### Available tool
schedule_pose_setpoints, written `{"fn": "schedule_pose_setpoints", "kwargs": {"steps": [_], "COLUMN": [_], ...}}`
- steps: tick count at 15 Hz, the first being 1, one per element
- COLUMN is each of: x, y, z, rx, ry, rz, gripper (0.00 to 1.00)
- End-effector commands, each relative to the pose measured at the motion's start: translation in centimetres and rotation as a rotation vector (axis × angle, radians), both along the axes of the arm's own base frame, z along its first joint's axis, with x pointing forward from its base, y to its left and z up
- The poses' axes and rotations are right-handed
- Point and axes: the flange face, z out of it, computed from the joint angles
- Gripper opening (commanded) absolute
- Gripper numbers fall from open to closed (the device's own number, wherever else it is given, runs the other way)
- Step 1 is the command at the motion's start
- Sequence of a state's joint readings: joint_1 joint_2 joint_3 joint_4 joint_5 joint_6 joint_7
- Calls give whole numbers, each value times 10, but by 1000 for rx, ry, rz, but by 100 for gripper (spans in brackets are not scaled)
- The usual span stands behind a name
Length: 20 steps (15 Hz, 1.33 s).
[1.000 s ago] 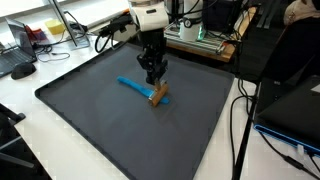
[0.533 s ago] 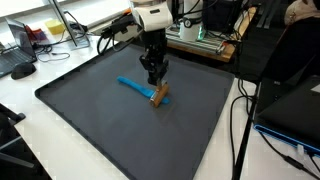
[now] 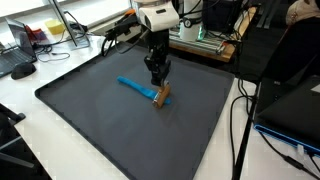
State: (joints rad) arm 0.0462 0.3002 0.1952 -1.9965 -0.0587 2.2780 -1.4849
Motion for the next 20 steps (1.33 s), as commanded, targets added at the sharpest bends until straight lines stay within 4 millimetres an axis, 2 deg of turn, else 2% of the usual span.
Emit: {"fn": "schedule_pose_setpoints", "kwargs": {"steps": [1, 20], "x": [-16, -28], "y": [23, 55], "z": [-37, -39], "rx": [46, 45], "ry": [54, 67], "rz": [43, 217], "gripper": [22, 22]}}
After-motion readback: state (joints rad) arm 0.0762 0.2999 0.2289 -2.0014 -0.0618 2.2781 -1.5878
